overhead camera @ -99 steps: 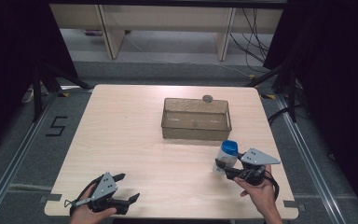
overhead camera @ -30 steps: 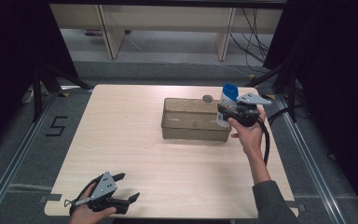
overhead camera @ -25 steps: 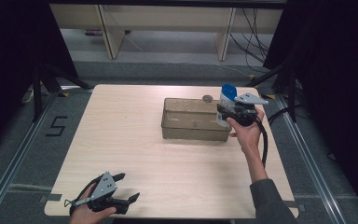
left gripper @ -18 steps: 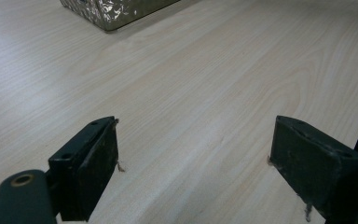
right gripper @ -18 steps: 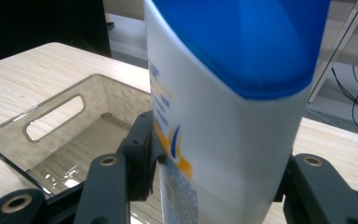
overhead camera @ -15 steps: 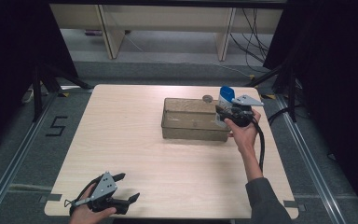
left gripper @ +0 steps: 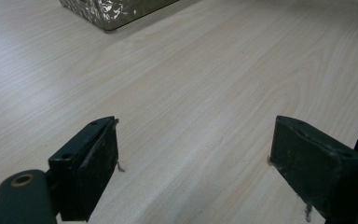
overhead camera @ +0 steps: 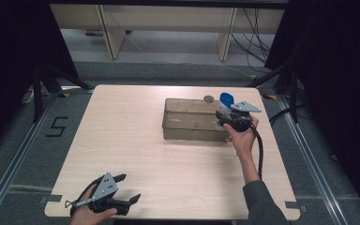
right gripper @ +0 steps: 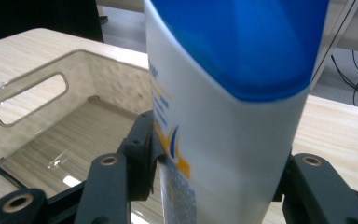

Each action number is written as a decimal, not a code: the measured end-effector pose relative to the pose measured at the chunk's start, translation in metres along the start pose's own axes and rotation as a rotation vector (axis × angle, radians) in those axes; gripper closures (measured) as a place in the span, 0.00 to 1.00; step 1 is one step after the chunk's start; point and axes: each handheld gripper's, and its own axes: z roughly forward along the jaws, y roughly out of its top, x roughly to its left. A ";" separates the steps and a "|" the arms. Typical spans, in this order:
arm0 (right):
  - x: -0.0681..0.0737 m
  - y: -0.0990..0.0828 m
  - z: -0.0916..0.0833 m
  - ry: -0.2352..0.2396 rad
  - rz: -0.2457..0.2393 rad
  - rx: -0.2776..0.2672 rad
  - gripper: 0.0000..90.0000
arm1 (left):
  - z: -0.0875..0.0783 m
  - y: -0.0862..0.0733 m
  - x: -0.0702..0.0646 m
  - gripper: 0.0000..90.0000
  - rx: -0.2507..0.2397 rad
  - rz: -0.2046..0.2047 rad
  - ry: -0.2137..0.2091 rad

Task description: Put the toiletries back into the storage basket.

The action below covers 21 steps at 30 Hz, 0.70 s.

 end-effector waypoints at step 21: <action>0.002 -0.018 0.006 -0.017 0.011 0.028 0.58 | -0.001 0.000 0.000 0.16 0.009 0.008 0.002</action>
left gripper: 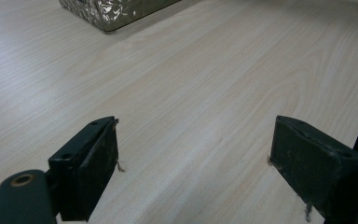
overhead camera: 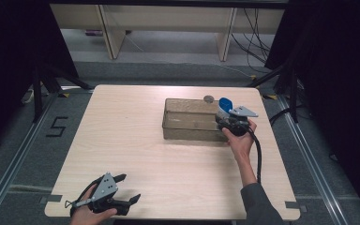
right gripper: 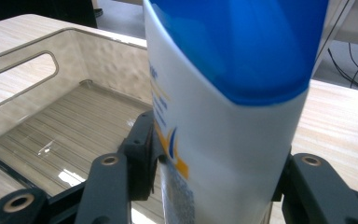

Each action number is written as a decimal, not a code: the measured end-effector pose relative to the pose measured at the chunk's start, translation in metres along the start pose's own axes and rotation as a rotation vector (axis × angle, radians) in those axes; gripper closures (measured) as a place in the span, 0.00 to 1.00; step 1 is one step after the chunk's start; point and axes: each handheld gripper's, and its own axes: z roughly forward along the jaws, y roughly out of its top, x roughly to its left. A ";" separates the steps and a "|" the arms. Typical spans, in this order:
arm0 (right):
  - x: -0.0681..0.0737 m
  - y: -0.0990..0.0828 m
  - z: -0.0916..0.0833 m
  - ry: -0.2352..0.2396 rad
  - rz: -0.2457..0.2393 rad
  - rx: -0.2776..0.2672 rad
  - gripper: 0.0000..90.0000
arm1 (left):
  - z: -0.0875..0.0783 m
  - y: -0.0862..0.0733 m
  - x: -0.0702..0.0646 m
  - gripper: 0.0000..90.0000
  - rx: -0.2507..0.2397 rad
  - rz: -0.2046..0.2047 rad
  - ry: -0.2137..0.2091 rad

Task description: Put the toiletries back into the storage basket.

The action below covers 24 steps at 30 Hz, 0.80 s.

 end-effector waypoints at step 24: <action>-0.001 -0.010 -0.003 -0.010 -0.003 0.004 0.56 | -0.001 0.000 0.002 0.16 0.007 0.027 0.002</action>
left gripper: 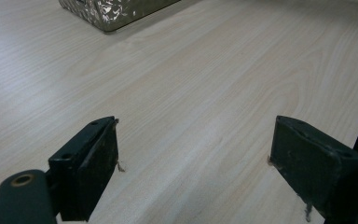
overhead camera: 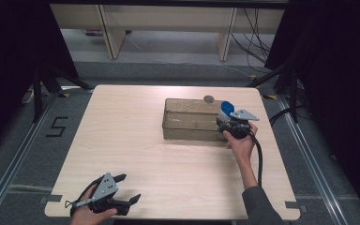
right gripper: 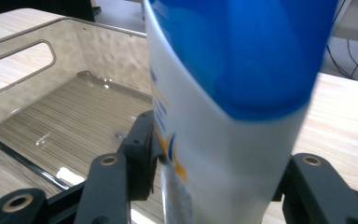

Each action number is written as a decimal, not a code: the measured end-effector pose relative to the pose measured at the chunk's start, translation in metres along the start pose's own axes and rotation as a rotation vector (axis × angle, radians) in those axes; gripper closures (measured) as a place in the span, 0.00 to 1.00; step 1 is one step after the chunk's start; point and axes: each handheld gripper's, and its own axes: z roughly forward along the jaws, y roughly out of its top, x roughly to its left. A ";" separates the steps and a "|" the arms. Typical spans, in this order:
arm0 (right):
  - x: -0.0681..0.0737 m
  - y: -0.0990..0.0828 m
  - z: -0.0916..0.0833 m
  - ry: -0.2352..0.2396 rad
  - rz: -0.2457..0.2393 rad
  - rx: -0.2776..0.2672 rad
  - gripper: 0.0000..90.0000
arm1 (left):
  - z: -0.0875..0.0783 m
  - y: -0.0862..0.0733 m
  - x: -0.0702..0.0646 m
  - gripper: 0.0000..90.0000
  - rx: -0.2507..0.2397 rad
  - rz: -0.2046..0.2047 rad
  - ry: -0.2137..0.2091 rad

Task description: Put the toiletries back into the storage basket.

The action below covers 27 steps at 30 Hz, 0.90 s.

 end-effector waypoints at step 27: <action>-0.005 0.016 -0.032 -0.002 0.069 -0.058 0.29 | 0.001 -0.001 -0.001 0.16 -0.014 -0.029 0.002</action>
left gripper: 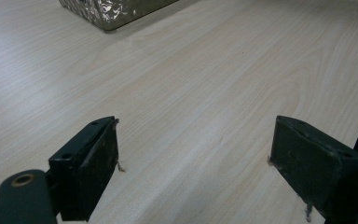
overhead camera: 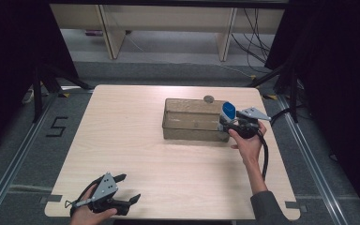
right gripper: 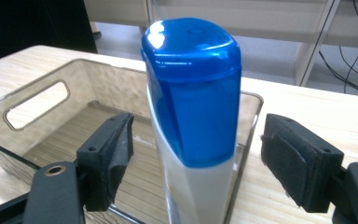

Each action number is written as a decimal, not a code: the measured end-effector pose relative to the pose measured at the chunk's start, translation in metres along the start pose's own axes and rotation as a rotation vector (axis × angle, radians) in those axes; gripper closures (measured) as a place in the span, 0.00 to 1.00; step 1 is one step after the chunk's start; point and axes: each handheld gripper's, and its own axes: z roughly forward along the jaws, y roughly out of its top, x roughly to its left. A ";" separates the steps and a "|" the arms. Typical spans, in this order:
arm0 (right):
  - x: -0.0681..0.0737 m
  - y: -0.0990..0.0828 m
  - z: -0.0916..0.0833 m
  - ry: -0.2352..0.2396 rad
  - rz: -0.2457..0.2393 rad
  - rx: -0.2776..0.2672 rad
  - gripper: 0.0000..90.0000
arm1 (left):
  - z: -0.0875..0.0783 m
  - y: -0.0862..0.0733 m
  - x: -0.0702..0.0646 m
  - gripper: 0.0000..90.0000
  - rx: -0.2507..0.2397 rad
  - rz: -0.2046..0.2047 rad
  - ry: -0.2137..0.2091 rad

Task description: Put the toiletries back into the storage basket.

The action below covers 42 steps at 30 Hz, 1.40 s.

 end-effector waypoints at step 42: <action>0.029 -0.006 -0.062 0.046 -0.028 -0.045 0.18 | -0.001 0.001 -0.001 0.16 -0.004 -0.001 -0.004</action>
